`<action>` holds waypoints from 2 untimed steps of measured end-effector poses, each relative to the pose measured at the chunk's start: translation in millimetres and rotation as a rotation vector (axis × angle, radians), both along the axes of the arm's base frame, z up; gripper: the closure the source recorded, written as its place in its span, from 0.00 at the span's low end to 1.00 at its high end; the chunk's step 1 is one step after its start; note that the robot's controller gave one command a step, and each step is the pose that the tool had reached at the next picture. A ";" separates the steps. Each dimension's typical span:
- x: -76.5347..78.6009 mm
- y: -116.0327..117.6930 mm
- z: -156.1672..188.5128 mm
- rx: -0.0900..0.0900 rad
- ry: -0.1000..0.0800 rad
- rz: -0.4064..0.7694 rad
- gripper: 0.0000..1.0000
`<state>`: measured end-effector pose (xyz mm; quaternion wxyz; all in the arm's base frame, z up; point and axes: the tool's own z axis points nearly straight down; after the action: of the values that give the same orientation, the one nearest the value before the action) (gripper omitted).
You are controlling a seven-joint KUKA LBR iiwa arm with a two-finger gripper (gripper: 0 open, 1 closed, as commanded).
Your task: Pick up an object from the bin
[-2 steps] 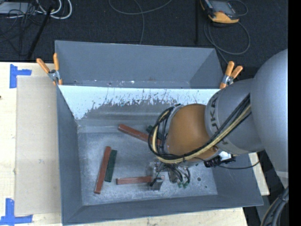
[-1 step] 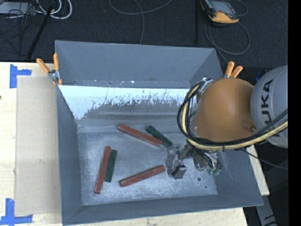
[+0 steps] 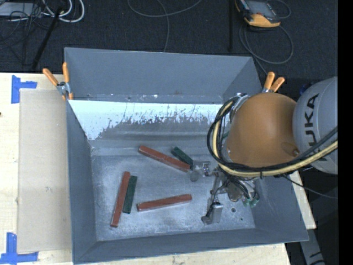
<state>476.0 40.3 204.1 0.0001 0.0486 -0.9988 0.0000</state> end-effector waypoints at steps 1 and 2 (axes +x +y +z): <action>4.1 44.6 -135.0 0.003 -0.016 0.039 0.00; 42.4 53.5 -134.2 0.000 -0.003 0.077 0.00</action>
Offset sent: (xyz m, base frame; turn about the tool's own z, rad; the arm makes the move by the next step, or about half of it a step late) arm -0.0003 0.0434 -0.1341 -0.0391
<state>518.4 93.7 69.9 -0.0016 0.0871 -0.9962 -0.0001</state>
